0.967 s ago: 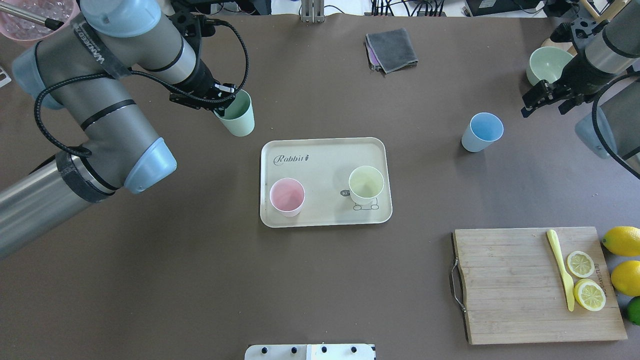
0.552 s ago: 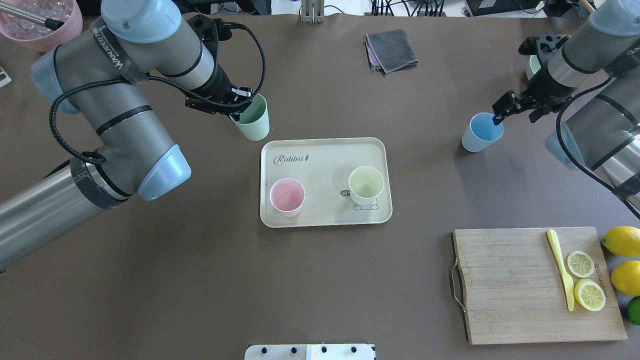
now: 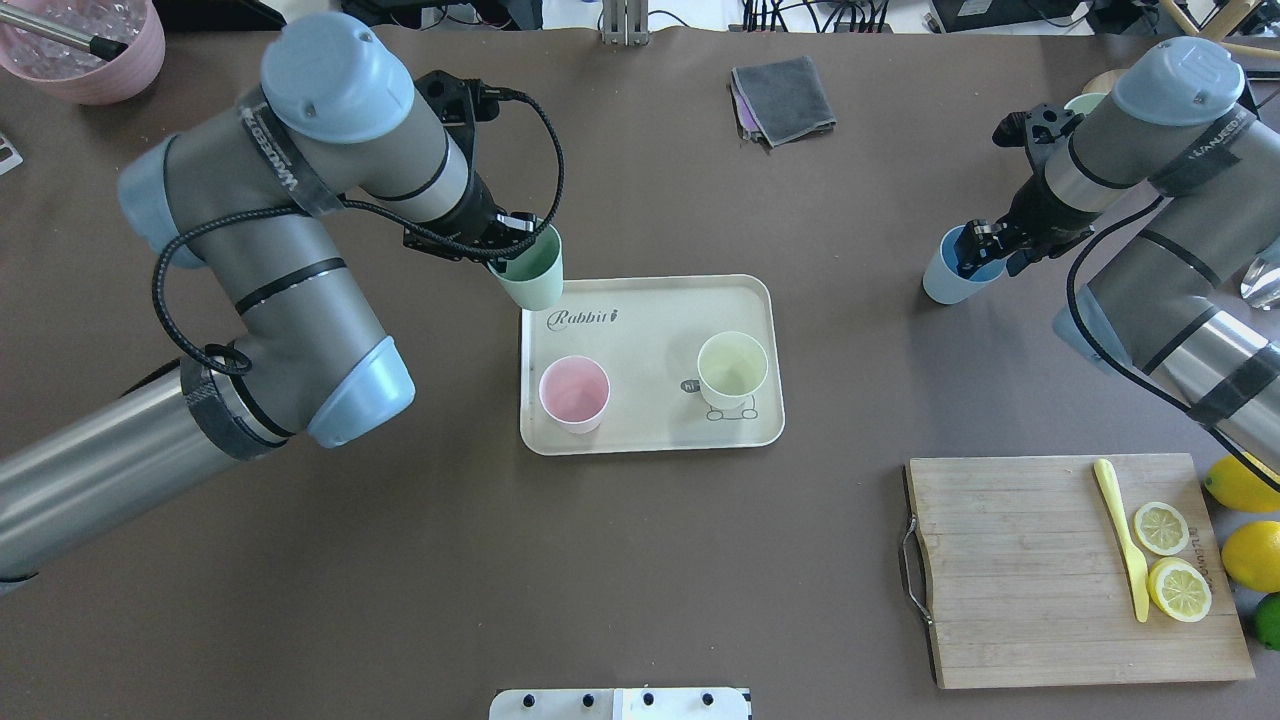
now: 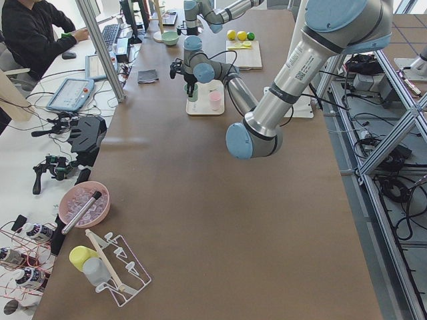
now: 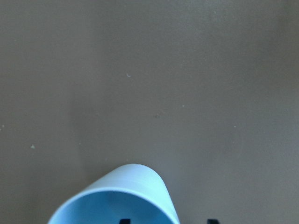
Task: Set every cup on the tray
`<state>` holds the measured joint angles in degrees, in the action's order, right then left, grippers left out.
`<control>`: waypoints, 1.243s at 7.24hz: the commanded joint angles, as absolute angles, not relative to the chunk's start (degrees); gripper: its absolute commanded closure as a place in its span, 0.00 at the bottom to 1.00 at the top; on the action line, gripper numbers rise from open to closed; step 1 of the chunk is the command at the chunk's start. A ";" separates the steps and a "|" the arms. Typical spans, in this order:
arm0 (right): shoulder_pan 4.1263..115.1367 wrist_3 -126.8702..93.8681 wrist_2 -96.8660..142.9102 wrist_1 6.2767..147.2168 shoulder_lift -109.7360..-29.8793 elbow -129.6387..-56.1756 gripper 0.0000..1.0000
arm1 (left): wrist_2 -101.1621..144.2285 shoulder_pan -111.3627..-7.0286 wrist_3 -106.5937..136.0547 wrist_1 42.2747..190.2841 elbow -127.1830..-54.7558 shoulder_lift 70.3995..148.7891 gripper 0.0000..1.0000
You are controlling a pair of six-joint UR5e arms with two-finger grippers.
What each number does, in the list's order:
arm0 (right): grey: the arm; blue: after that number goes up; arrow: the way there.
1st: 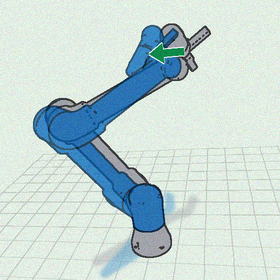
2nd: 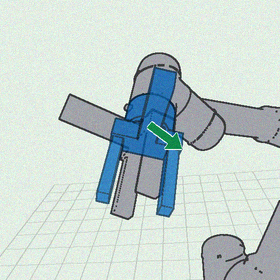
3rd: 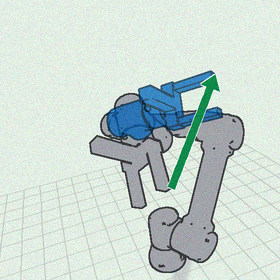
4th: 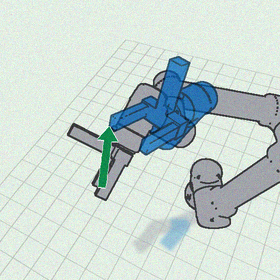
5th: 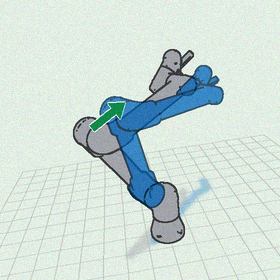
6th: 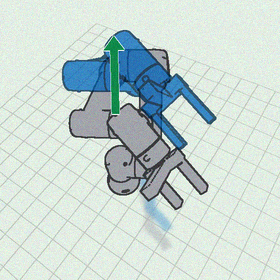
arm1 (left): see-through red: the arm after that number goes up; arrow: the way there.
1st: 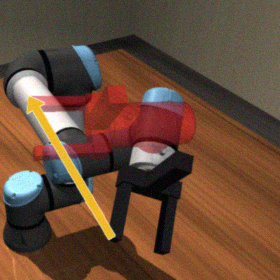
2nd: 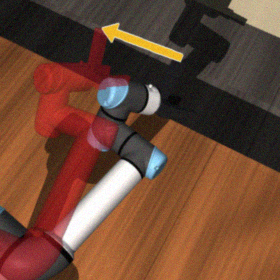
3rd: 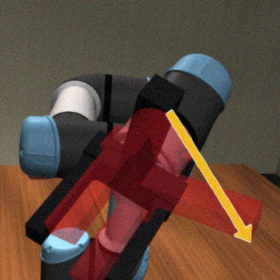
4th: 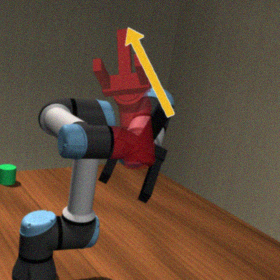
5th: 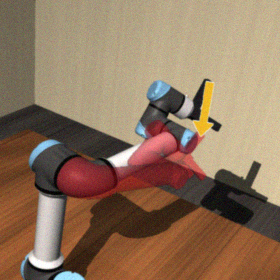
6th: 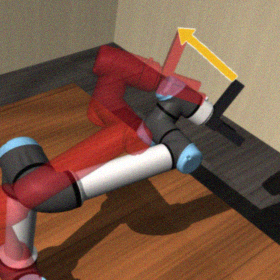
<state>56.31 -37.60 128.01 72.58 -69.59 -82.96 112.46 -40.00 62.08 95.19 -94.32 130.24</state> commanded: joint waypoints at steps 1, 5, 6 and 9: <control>56.51 -37.71 128.58 72.68 -69.61 -85.68 1.00 | 108.55 -35.70 64.51 95.54 -93.96 129.99 1.00; 61.34 -37.79 135.26 76.26 -68.30 -90.69 1.00 | 104.68 -33.40 65.92 102.34 -87.58 130.34 1.00; 61.35 -37.79 135.26 79.77 -66.99 -92.44 1.00 | 104.68 -33.40 65.92 104.92 -85.19 130.86 1.00; 57.34 -45.30 134.13 84.55 -61.99 -95.27 1.00 | 105.20 -35.06 64.87 104.86 -86.21 130.96 0.02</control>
<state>60.09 -40.43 134.92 83.52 -64.46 -94.79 104.85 -33.97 65.27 104.84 -85.70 130.96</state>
